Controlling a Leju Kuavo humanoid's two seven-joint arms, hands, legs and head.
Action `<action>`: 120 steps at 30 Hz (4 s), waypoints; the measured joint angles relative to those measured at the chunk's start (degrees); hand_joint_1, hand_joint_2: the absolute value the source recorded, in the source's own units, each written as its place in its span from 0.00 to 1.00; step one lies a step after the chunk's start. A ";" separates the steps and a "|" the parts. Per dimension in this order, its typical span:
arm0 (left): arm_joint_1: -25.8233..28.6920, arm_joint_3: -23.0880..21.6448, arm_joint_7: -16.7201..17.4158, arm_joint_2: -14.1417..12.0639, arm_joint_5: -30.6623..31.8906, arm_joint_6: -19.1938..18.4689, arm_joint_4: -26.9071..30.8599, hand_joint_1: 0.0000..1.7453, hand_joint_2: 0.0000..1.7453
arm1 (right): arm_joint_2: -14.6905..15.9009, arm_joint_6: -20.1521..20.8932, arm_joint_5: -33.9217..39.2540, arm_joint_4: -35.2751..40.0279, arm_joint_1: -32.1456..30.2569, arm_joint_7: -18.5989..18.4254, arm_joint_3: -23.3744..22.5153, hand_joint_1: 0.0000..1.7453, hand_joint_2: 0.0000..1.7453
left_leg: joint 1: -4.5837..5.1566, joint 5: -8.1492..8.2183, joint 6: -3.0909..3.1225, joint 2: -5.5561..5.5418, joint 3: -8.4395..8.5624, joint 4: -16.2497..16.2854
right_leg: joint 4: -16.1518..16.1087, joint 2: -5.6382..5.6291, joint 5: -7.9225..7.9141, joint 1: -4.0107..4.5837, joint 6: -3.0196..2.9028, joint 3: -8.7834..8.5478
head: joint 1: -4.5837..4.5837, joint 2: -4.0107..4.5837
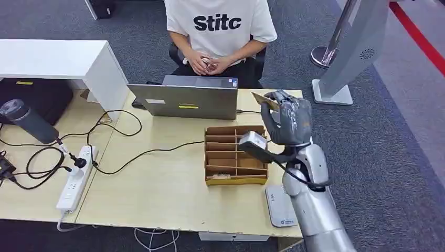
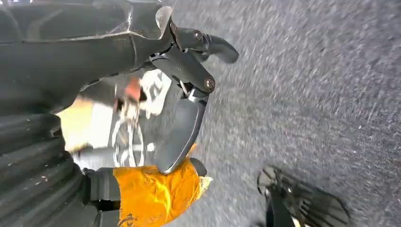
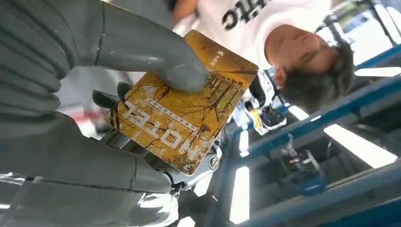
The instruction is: Pass the card to the sensor for recognition and then transmit it.
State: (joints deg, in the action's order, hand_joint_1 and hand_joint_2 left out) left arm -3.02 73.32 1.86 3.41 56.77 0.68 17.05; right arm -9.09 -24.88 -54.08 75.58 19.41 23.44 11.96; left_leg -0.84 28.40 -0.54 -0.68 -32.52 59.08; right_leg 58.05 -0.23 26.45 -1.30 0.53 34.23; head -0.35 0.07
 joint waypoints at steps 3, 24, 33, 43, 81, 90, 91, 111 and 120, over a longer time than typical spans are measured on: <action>0.41 2.59 0.02 1.60 -1.76 1.10 0.04 0.00 1.00 | 0.29 2.70 7.77 8.51 -10.64 4.30 -2.28 1.00 1.00 | 0.03 0.12 0.04 0.03 -0.01 0.00 | -0.02 -0.04 0.03 -0.02 0.03 0.02 | -0.06 0.00; 0.24 7.31 0.57 4.53 -1.71 1.77 1.36 0.00 1.00 | 3.76 15.28 -5.44 9.22 -20.93 -10.17 -7.88 1.00 1.00 | 0.03 0.12 0.06 0.17 0.04 0.00 | 0.01 -0.17 -0.02 -0.02 -0.02 -0.01 | -0.02 0.00; 0.06 7.35 0.96 3.81 -1.23 1.79 1.33 0.00 1.00 | 9.83 19.65 -6.03 -1.26 -17.79 -16.11 -0.97 1.00 1.00 | 0.04 0.12 0.07 0.15 0.03 0.00 | 0.00 -0.15 -0.02 -0.03 -0.02 -0.01 | -0.02 0.00; -0.10 7.42 1.05 3.61 -1.21 1.82 1.36 0.00 1.00 | 13.12 21.60 -5.79 -4.87 -14.60 -18.11 1.77 1.00 1.00 | 0.04 0.13 0.07 0.26 0.26 0.00 | -0.01 -0.25 -0.02 -0.02 -0.01 -0.20 | -0.04 0.00; -1.09 4.20 0.96 -2.14 8.39 -3.91 0.72 0.00 1.00 | -0.85 33.12 -0.70 -40.99 46.41 -21.74 19.73 1.00 1.00 | -0.04 -0.54 -0.17 0.40 -0.15 0.00 | 0.21 -0.44 -0.54 0.01 -0.19 0.31 | -0.04 0.00; -1.15 3.90 0.96 -2.53 8.41 -4.17 0.31 0.00 1.00 | -2.95 33.38 -0.74 -46.00 49.07 -21.80 20.02 1.00 1.00 | -0.03 -0.52 -0.16 0.40 -0.19 0.00 | 0.14 -0.43 -0.54 0.00 -0.17 0.32 | -0.04 0.00; -1.14 3.83 0.96 -2.82 8.41 -4.30 0.00 0.00 1.00 | -3.54 33.38 -0.74 -48.08 49.50 -21.87 20.21 1.00 1.00 | -0.02 -0.52 -0.15 0.40 -0.18 0.00 | 0.13 -0.43 -0.55 0.00 -0.17 0.31 | -0.04 0.00; -1.12 3.79 1.07 -2.99 7.84 -3.43 -0.15 0.00 1.00 | -3.35 27.64 -1.92 -49.18 48.82 -18.09 20.52 0.00 1.00 | -0.02 -0.53 -0.15 0.39 -0.17 0.00 | 0.13 -0.42 -0.55 0.00 -0.17 0.34 | -0.04 0.00; -0.75 4.77 1.11 -1.13 4.89 -1.16 -0.13 0.00 1.00 | 3.66 21.42 -5.42 -19.15 30.74 -16.58 22.12 0.00 1.00 | -0.02 -0.44 -0.08 0.34 -0.18 0.00 | 0.04 -0.39 -0.51 0.00 -0.13 0.30 | -0.04 0.00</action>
State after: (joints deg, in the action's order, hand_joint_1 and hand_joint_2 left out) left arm -3.77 78.10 2.97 2.27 61.66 -0.48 16.92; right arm -5.44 -3.46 -59.50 56.43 50.15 6.86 34.08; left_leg -0.86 27.96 -0.62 -0.34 -32.71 59.09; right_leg 58.09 -0.62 25.93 -1.30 0.40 34.53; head -0.39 0.07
